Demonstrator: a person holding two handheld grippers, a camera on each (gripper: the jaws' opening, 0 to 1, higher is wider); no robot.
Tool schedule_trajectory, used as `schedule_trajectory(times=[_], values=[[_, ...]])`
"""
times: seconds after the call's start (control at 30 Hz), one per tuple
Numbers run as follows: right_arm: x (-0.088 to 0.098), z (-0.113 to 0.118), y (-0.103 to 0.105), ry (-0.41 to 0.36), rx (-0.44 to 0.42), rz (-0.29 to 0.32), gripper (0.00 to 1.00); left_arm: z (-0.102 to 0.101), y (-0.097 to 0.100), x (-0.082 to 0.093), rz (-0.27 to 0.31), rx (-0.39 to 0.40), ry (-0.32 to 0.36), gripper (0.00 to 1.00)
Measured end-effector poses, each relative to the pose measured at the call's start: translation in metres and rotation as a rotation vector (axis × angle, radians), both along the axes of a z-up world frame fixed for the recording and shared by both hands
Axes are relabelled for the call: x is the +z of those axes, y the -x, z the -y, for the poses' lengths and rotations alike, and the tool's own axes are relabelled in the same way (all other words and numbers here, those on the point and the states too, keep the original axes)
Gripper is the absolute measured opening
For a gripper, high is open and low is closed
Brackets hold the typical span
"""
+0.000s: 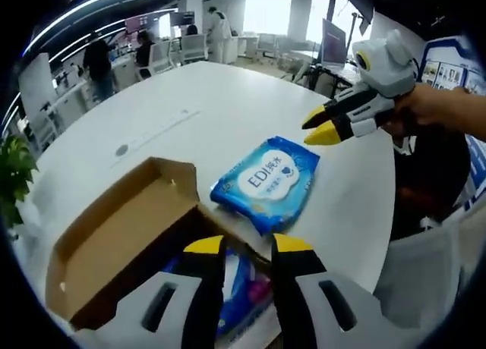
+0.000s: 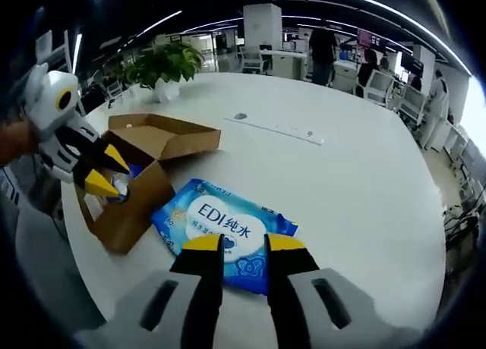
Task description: Operate the shoe box by opening the lid, removing the specified soft item, and placing it in the target area until the item is outside and the box remains undamaged.
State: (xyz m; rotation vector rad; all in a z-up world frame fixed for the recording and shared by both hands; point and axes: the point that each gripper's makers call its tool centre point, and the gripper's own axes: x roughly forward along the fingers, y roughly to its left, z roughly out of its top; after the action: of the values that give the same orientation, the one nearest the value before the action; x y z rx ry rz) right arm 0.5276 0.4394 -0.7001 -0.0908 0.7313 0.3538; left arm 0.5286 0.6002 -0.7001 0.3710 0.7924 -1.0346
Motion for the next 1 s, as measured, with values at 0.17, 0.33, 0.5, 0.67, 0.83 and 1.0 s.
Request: schedule_trajectory(times=[0.17,0.33,0.5,0.67,0.83,1.0], values=[[0.009,-0.017,0.000,0.006,0.051,0.015,0.22,-0.010,0.001,0.007,0.012,-0.018,0.028,0.25],[0.015,-0.036,-0.001,0.010,0.103,0.030,0.24,-0.026,0.003,0.007,0.015,-0.043,0.032,0.28],[0.021,-0.056,-0.003,0.004,0.154,0.047,0.25,-0.040,0.004,0.003,0.009,-0.062,0.027,0.29],[0.027,-0.075,-0.006,0.005,0.206,0.059,0.25,-0.053,0.004,-0.002,0.005,-0.072,0.014,0.29],[0.029,-0.097,-0.009,0.010,0.265,0.067,0.25,-0.064,0.006,-0.008,0.008,-0.093,-0.004,0.29],[0.028,-0.117,-0.010,0.023,0.321,0.064,0.24,-0.071,0.007,-0.015,0.024,-0.137,-0.011,0.30]])
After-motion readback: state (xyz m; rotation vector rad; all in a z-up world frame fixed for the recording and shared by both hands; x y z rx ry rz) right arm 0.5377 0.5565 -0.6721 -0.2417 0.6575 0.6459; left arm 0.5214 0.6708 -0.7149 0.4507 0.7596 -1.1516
